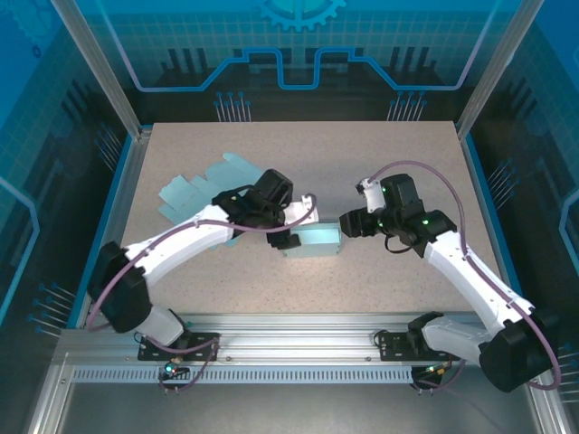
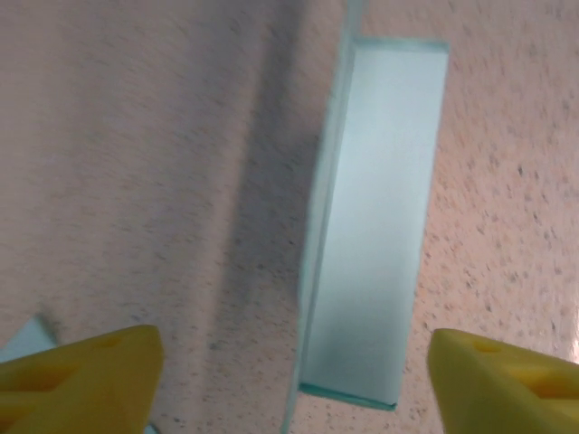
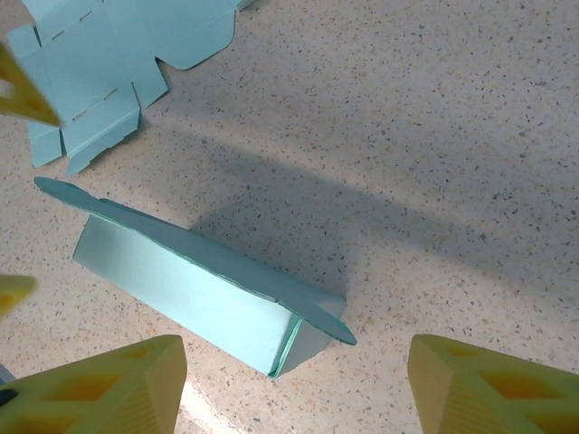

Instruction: Fold the paper box

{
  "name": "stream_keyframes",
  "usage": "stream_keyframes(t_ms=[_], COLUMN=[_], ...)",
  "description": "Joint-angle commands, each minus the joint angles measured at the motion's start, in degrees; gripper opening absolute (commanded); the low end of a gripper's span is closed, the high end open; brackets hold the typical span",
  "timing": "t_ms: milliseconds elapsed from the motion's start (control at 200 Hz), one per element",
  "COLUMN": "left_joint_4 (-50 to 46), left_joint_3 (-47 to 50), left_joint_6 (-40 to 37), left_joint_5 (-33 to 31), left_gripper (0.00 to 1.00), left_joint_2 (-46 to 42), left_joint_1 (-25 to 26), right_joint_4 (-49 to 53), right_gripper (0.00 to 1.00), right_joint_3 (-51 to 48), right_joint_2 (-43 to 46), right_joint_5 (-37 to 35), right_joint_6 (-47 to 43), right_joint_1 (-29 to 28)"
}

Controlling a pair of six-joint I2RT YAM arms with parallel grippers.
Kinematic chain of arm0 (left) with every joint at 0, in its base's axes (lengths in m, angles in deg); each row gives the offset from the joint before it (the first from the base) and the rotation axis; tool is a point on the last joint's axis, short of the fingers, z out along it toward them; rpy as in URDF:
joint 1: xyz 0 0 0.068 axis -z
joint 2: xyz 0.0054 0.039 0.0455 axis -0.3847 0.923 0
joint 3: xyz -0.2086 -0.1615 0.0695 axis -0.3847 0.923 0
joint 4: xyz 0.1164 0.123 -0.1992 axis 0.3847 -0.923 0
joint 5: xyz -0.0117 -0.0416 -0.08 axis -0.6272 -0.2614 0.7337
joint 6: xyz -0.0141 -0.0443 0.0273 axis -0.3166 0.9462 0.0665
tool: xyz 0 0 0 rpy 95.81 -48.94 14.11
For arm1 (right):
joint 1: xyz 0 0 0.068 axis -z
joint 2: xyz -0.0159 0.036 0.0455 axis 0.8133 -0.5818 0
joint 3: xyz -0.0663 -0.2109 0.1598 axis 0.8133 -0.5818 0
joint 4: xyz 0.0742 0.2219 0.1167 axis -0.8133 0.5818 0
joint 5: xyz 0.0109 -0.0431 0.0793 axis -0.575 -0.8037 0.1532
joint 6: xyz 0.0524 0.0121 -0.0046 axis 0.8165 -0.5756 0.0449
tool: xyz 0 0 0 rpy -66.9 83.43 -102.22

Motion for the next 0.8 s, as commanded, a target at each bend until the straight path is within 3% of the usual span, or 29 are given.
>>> stream_keyframes(t_ms=[0, 95, 250, 330, 520, 795], left_joint_4=[8.36, 13.73, 18.89, 19.28, 19.58, 17.49], left_joint_3=[4.60, 10.47, 18.17, 20.13, 22.84, 23.73], left_joint_6=[10.50, 17.80, 32.02, 35.91, 39.67, 35.45], left_joint_5=[-2.31, -2.61, 8.66, 8.56, 7.80, 9.38], left_gripper=[0.75, 0.76, 0.76, 0.78, 0.78, 0.69], left_joint_2=[-5.59, -10.75, -17.02, -18.40, -19.09, -17.16], left_joint_1=[-2.00, -4.02, -11.48, -12.29, -12.26, -12.21], right_joint_4=[2.24, 2.07, 2.22, 2.42, 2.68, 4.28], right_gripper=[0.68, 0.68, 0.68, 0.67, 0.61, 0.58], right_joint_3=[2.37, 2.77, 3.54, 4.04, 5.63, 6.09], right_joint_2=[-2.18, -3.18, -4.40, -5.12, -7.48, -10.13], right_joint_5=[0.48, 1.30, 1.85, 2.12, 3.19, 1.18], right_joint_6=[-1.08, -1.13, -2.29, -2.98, -4.16, -5.78], right_joint_1=[-0.67, -0.83, -0.92, -1.08, -1.18, -2.13])
